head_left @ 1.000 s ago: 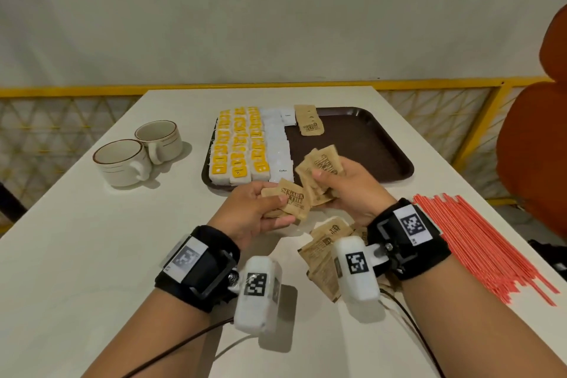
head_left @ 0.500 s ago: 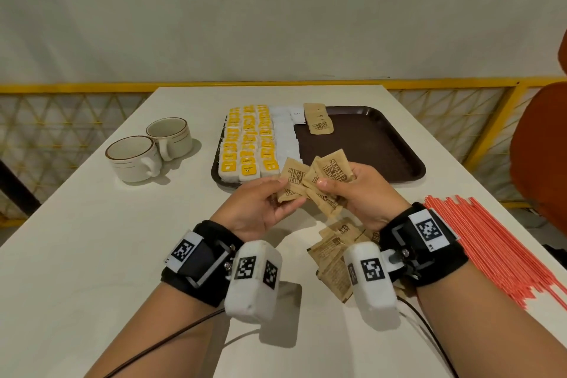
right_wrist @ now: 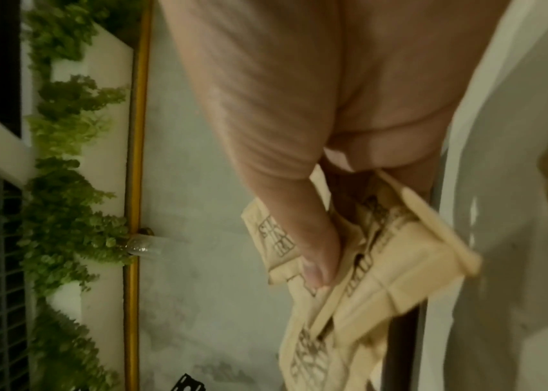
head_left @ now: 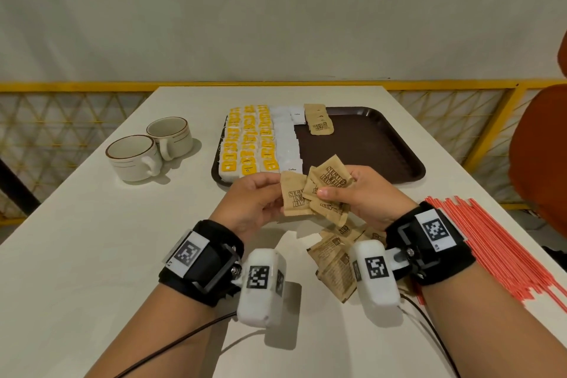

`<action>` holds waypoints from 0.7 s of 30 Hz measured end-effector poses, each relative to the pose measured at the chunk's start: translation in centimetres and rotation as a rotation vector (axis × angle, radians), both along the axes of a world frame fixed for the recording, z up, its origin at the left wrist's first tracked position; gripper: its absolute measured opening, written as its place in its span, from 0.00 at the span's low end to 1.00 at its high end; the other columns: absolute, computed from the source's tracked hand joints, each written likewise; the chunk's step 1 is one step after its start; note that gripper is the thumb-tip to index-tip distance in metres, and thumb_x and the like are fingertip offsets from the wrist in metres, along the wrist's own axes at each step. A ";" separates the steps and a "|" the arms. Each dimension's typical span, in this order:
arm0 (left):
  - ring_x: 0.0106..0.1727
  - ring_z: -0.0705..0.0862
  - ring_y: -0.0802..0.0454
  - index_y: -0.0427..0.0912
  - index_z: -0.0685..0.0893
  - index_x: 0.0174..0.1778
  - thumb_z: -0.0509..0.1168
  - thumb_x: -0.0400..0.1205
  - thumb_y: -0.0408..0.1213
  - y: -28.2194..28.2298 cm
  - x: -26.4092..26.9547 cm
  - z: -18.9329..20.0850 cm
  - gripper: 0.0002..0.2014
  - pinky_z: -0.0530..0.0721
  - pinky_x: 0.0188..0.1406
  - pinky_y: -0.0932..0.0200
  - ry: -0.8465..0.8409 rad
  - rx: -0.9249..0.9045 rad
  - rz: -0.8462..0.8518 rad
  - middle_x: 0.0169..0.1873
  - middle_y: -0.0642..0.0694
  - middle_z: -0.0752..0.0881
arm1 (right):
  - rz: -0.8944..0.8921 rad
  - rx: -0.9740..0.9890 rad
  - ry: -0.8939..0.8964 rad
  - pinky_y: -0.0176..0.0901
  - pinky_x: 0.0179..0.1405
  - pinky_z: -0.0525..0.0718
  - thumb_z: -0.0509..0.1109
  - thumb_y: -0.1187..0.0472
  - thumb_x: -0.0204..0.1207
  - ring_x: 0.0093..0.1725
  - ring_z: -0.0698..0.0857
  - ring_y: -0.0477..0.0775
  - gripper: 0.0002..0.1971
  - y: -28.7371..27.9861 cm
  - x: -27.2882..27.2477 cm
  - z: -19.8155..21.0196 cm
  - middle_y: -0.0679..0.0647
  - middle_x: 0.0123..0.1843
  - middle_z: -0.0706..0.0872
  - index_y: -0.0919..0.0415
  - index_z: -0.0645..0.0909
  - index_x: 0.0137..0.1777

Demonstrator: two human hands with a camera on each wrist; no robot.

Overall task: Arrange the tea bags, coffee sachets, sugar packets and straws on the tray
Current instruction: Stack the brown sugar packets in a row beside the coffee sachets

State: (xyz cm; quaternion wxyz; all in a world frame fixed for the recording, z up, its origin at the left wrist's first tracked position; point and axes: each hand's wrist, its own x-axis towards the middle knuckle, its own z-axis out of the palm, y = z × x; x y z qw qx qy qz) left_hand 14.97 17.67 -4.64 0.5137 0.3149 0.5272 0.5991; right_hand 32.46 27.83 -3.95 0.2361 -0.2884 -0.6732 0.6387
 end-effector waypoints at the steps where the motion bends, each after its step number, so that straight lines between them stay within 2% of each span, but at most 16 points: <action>1: 0.46 0.86 0.43 0.36 0.85 0.48 0.63 0.82 0.29 0.1 0.1 0.0 0.06 0.87 0.49 0.50 -0.028 -0.008 0.006 0.45 0.33 0.88 | 0.005 -0.023 0.023 0.52 0.54 0.87 0.73 0.69 0.72 0.52 0.90 0.61 0.09 -0.1 0.0 0.0 0.63 0.51 0.91 0.65 0.85 0.52; 3: 0.42 0.87 0.46 0.36 0.83 0.50 0.61 0.84 0.34 0.2 0.2 0.1 0.07 0.87 0.50 0.50 -0.107 -0.015 0.006 0.43 0.35 0.87 | -0.001 -0.067 0.065 0.48 0.50 0.88 0.73 0.69 0.70 0.51 0.90 0.60 0.10 -0.2 -0.1 0.1 0.64 0.51 0.91 0.66 0.85 0.52; 5: 0.34 0.87 0.51 0.35 0.80 0.55 0.57 0.86 0.42 0.4 0.3 0.2 0.14 0.83 0.57 0.47 -0.238 0.005 -0.049 0.34 0.40 0.87 | -0.017 -0.126 0.113 0.47 0.48 0.89 0.72 0.71 0.71 0.49 0.90 0.59 0.10 -0.4 -0.2 0.2 0.66 0.52 0.90 0.69 0.84 0.53; 6: 0.38 0.88 0.49 0.34 0.79 0.58 0.55 0.86 0.47 0.4 0.4 0.4 0.19 0.82 0.60 0.46 -0.311 0.011 -0.096 0.37 0.38 0.88 | -0.022 -0.156 0.138 0.46 0.47 0.90 0.71 0.72 0.71 0.48 0.90 0.59 0.10 -0.5 -0.3 0.2 0.66 0.51 0.90 0.69 0.84 0.53; 8: 0.55 0.86 0.39 0.32 0.77 0.65 0.53 0.83 0.55 0.4 0.6 0.5 0.28 0.83 0.61 0.43 -0.411 0.025 -0.168 0.57 0.30 0.85 | -0.020 -0.192 0.161 0.46 0.47 0.90 0.72 0.72 0.70 0.48 0.90 0.58 0.11 -0.7 -0.5 0.3 0.66 0.51 0.89 0.69 0.84 0.52; 9: 0.58 0.84 0.35 0.34 0.76 0.66 0.53 0.82 0.56 0.4 0.8 0.6 0.29 0.83 0.60 0.40 -0.441 0.028 -0.178 0.61 0.29 0.82 | -0.008 -0.200 0.160 0.47 0.48 0.90 0.72 0.71 0.68 0.48 0.90 0.59 0.12 -0.8 -0.5 0.3 0.66 0.51 0.89 0.70 0.84 0.53; 12: 0.59 0.84 0.35 0.42 0.78 0.65 0.57 0.81 0.52 0.5 1.2 0.4 0.22 0.80 0.61 0.37 -0.490 0.046 -0.161 0.64 0.31 0.82 | 0.024 -0.208 0.140 0.51 0.52 0.89 0.74 0.68 0.66 0.51 0.89 0.62 0.18 -0.9 -0.5 0.2 0.69 0.54 0.88 0.73 0.83 0.57; 14: 0.61 0.82 0.35 0.41 0.83 0.59 0.56 0.82 0.48 0.6 1.3 0.2 0.18 0.78 0.65 0.37 -0.488 0.059 -0.162 0.64 0.32 0.82 | -0.007 -0.213 0.154 0.50 0.51 0.90 0.73 0.71 0.69 0.49 0.90 0.61 0.15 -0.9 -0.6 0.2 0.68 0.53 0.88 0.72 0.83 0.56; 16: 0.60 0.83 0.35 0.39 0.84 0.49 0.59 0.80 0.45 0.6 1.5 0.2 0.15 0.80 0.63 0.38 -0.514 0.063 -0.143 0.60 0.31 0.84 | -0.053 -0.208 0.171 0.49 0.48 0.90 0.70 0.74 0.73 0.47 0.90 0.59 0.10 -0.9 -0.9 0.0 0.66 0.50 0.89 0.70 0.84 0.53; 17: 0.58 0.84 0.35 0.38 0.83 0.48 0.61 0.78 0.43 0.5 1.7 0.2 0.12 0.81 0.61 0.39 -0.521 0.074 -0.138 0.58 0.31 0.85 | -0.068 -0.198 0.170 0.48 0.47 0.90 0.69 0.75 0.74 0.46 0.90 0.59 0.08 -1.0 -1.0 0.0 0.65 0.49 0.89 0.69 0.84 0.52; 19: 0.56 0.86 0.38 0.38 0.80 0.56 0.64 0.75 0.36 0.4 2.1 0.0 0.14 0.84 0.59 0.43 -0.482 0.106 -0.126 0.56 0.31 0.86 | -0.071 -0.185 0.174 0.46 0.46 0.90 0.69 0.75 0.75 0.45 0.89 0.57 0.08 -1.2 -1.3 -0.2 0.62 0.46 0.90 0.67 0.85 0.50; 21: 0.60 0.84 0.39 0.37 0.76 0.67 0.64 0.75 0.29 0.4 2.4 -0.4 0.22 0.83 0.61 0.45 -0.429 0.113 -0.130 0.61 0.31 0.84 | -0.061 -0.183 0.190 0.44 0.45 0.89 0.68 0.76 0.75 0.43 0.89 0.55 0.08 -1.4 -1.4 -0.3 0.59 0.44 0.91 0.66 0.85 0.50</action>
